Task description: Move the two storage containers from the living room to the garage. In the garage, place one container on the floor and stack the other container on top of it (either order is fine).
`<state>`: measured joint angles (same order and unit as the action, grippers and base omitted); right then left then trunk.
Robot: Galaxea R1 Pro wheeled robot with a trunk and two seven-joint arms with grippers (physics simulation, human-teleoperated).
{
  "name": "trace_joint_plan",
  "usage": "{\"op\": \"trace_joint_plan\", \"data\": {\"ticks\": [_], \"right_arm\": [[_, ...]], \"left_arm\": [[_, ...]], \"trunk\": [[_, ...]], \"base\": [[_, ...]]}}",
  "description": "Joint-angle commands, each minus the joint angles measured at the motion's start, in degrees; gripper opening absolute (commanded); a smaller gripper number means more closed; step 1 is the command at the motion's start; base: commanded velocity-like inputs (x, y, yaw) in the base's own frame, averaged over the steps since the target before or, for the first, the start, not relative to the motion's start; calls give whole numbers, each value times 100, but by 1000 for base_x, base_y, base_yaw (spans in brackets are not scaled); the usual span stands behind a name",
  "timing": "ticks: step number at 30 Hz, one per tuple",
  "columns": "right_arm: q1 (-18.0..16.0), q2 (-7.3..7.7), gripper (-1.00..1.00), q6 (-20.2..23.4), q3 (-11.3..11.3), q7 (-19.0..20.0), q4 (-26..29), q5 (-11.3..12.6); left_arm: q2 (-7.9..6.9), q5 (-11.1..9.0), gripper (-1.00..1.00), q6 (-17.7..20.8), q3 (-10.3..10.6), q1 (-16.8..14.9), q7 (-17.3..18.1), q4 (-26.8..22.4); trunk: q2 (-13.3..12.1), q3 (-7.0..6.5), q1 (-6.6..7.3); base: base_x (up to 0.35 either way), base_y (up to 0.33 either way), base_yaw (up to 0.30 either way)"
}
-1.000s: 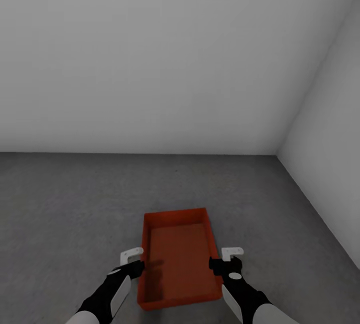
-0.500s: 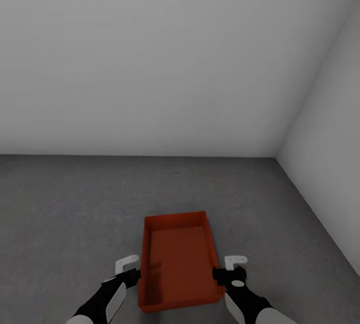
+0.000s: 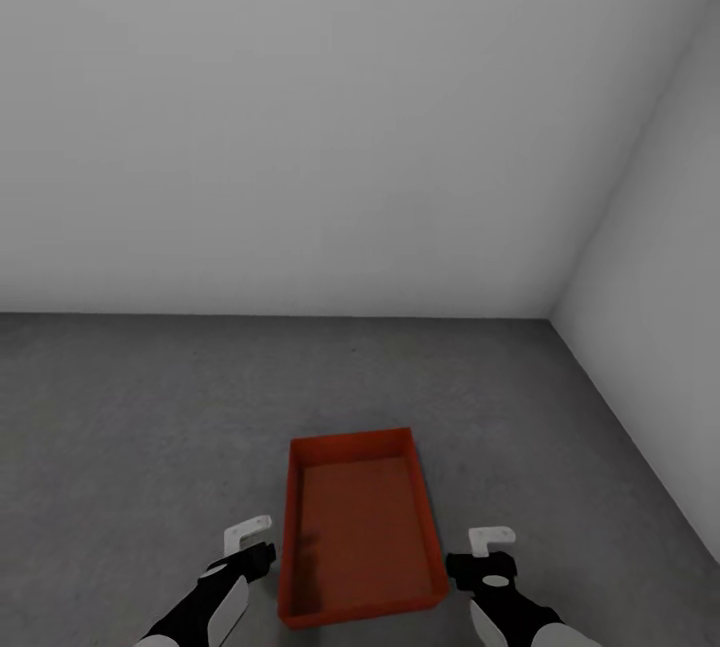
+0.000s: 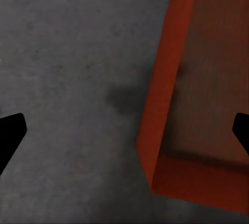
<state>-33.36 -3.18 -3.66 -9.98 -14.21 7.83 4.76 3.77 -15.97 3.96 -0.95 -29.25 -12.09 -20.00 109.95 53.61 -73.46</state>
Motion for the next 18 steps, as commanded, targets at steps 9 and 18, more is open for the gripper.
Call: {"op": "trace_joint_plan", "data": {"ticks": [9, 18], "right_arm": [[-4, -13, 100, 59, -95, -4, 409, -4], [-4, -7, 100, 74, -133, 6, 612, -21]], "left_arm": [[3, -5, 100, 64, 1, 0, -20, -13], [1, 16, 100, 65, 12, 2, -36, -25]], "trunk": [[-361, -158, 199], [-722, -319, 397]], "base": [[0, 0, 0], [0, 0, 0]]}}
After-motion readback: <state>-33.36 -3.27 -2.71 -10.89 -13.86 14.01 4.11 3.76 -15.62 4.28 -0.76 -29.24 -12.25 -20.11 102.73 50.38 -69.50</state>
